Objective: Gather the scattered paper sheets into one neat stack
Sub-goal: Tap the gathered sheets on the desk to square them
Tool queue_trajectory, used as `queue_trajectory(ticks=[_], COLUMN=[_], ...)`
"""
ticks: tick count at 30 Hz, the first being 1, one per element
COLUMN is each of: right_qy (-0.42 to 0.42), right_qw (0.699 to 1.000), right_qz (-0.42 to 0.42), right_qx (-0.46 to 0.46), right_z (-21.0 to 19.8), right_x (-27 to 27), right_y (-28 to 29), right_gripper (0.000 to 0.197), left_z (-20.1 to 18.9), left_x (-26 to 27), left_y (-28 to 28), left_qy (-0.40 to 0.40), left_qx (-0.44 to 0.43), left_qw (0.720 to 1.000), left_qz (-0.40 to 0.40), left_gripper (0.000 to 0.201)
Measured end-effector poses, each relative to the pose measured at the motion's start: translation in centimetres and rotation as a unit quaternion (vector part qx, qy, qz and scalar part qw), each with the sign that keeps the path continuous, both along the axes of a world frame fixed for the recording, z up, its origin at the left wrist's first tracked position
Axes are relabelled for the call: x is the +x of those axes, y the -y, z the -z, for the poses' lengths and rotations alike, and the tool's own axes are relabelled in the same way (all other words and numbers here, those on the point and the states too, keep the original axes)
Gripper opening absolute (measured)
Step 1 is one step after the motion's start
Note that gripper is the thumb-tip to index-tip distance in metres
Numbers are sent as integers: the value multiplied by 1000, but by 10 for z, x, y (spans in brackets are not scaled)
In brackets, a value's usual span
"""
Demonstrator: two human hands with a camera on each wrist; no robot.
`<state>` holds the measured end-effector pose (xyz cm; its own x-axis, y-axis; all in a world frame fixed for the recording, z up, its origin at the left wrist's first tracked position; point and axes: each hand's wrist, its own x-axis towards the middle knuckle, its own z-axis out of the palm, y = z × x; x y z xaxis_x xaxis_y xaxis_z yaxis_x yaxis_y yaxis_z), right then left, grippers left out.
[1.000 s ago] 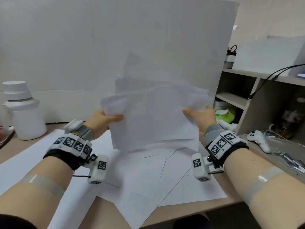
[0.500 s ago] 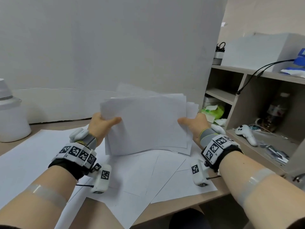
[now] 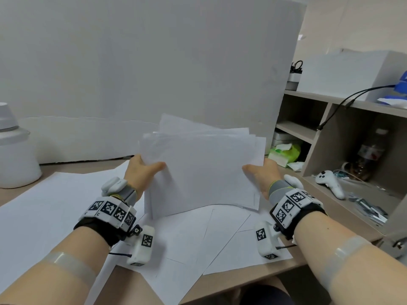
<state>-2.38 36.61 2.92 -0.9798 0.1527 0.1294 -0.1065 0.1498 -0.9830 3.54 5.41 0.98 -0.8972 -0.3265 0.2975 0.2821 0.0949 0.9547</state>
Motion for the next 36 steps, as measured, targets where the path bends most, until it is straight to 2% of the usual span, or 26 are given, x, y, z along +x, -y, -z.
queue_trajectory(ticks=[4, 10, 14, 17, 19, 21, 24, 29, 33, 36], right_qy=[-16, -23, -45, -67, -72, -66, -30, -6, -10, 38], right_qw=[999, 999, 997, 996, 996, 997, 999, 999, 999, 999], right_qz=[2, -9, 18, 20, 16, 24, 37, 34, 33, 23], right_qx=[-43, -48, -60, -59, -50, -42, -22, -3, -15, 12], right_z=[-5, -8, -17, -22, -23, -23, -17, -11, -18, -7], right_x=[-2, -1, 0, 2, 4, 3, -1, -1, -2, -2], right_y=[4, 3, 8, 16, 19, 19, 15, 19, 22, 16], right_gripper=[23, 29, 22, 24, 28, 31, 36, 25, 43, 42], left_z=[-10, -16, -20, -16, -14, -13, -10, -4, -7, 2], left_x=[-1, -1, 0, -6, -8, -8, -5, 1, -2, 3], left_y=[0, 5, -1, -3, -5, -5, -6, -16, -9, -12], left_qy=[-29, -44, -43, -25, -12, -1, 22, 32, 40, 69], left_qx=[5, 7, 4, -10, -10, -20, -33, -30, -26, -59], left_qw=[999, 999, 999, 999, 999, 999, 998, 998, 996, 995], left_qz=[-11, -9, -24, -35, -38, -44, -43, -50, -75, -46], left_gripper=[35, 46, 32, 39, 32, 23, 29, 20, 38, 50])
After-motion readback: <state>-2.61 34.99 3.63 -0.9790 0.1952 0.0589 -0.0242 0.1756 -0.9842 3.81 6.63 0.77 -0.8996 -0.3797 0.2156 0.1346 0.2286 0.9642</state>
